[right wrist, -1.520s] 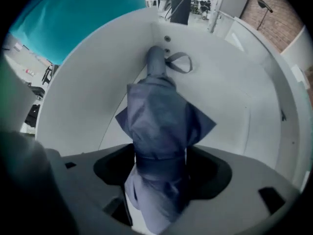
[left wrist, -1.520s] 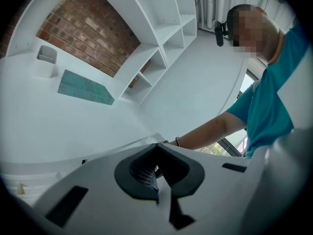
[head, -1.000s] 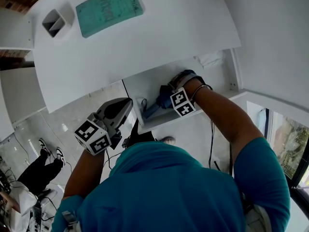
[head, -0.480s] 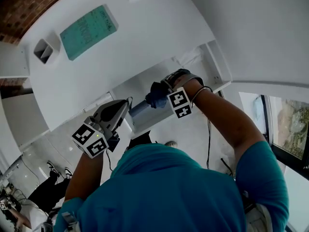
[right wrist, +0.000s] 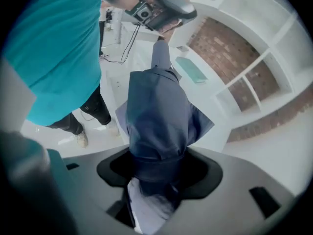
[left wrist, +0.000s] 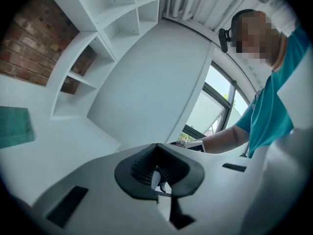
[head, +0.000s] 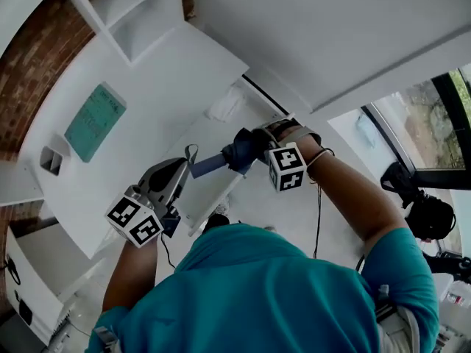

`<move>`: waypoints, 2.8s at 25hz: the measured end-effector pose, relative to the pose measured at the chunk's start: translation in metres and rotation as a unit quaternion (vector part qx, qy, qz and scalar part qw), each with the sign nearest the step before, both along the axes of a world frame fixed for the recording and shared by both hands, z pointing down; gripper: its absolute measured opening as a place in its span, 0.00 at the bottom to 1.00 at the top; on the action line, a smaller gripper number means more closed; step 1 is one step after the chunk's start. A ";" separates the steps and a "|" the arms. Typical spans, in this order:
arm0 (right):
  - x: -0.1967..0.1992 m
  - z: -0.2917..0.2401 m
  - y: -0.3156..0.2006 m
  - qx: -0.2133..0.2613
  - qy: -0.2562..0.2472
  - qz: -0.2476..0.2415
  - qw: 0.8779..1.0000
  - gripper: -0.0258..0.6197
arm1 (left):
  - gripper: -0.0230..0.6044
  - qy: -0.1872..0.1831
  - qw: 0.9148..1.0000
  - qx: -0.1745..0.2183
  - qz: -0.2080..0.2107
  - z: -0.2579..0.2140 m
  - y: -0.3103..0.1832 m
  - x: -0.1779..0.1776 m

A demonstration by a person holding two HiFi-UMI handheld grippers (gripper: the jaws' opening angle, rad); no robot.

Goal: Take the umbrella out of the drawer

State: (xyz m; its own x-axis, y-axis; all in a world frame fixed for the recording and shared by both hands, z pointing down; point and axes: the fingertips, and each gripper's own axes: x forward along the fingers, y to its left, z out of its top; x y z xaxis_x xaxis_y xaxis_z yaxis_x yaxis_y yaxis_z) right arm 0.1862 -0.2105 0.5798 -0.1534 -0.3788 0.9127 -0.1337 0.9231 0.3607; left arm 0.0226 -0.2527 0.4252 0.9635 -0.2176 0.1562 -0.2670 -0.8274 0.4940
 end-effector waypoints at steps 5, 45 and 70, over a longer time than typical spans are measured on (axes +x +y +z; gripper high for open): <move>0.076 -0.052 0.054 0.034 -0.031 0.154 0.987 0.46 | 0.06 0.019 0.996 0.035 0.084 -0.037 0.018 0.071; 0.317 -0.374 0.515 0.437 -0.426 0.615 0.500 0.46 | 0.06 0.099 0.925 0.210 0.300 -0.255 0.263 0.333; 0.319 -0.411 0.516 0.471 -0.429 0.588 0.498 0.46 | 0.06 0.102 0.925 0.219 0.293 -0.266 0.261 0.332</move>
State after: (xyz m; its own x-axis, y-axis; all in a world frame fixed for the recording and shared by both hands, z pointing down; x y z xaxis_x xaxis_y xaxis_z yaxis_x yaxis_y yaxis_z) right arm 0.5054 0.3059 0.1684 0.4995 -0.8656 0.0356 -0.8604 -0.5005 -0.0963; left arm 0.3542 0.0082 0.1593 0.9358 0.3518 -0.0215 0.3525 -0.9334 0.0678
